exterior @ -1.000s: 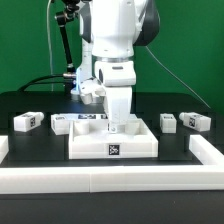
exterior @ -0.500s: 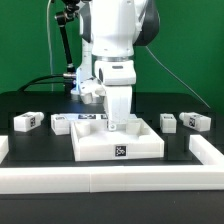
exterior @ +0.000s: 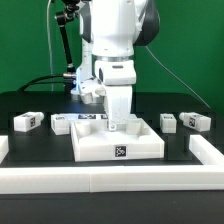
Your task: Assemble square table
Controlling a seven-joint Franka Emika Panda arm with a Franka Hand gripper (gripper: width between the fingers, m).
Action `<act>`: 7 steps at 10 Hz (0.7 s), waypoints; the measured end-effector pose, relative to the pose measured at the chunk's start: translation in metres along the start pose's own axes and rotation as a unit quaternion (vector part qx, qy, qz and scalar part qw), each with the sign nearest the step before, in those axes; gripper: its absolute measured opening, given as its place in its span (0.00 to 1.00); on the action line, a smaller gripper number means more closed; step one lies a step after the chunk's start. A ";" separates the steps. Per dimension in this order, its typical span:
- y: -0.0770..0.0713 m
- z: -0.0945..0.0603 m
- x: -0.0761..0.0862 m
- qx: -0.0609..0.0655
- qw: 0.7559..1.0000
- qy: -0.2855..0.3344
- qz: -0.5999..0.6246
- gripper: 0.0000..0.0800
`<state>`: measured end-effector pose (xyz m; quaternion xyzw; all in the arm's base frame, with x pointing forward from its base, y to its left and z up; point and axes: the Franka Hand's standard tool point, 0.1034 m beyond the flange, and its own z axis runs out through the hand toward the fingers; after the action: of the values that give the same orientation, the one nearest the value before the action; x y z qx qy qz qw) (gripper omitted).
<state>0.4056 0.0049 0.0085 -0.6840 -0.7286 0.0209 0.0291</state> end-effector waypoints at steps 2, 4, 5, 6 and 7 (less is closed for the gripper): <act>0.023 0.000 0.007 -0.007 1.000 0.002 0.009 0.08; 0.044 -0.001 0.017 -0.017 1.000 0.007 0.019 0.08; 0.052 -0.002 0.021 -0.018 1.000 0.008 0.018 0.08; 0.062 -0.003 0.027 -0.020 1.000 0.009 0.020 0.08; 0.069 -0.003 0.033 -0.024 0.999 0.010 0.021 0.08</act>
Offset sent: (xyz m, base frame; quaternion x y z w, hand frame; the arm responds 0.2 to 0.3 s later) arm 0.0381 0.0236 -0.0106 -0.0108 0.0071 0.0264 0.9996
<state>0.4725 0.0423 0.0072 -0.7000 -0.7138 -0.0029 0.0196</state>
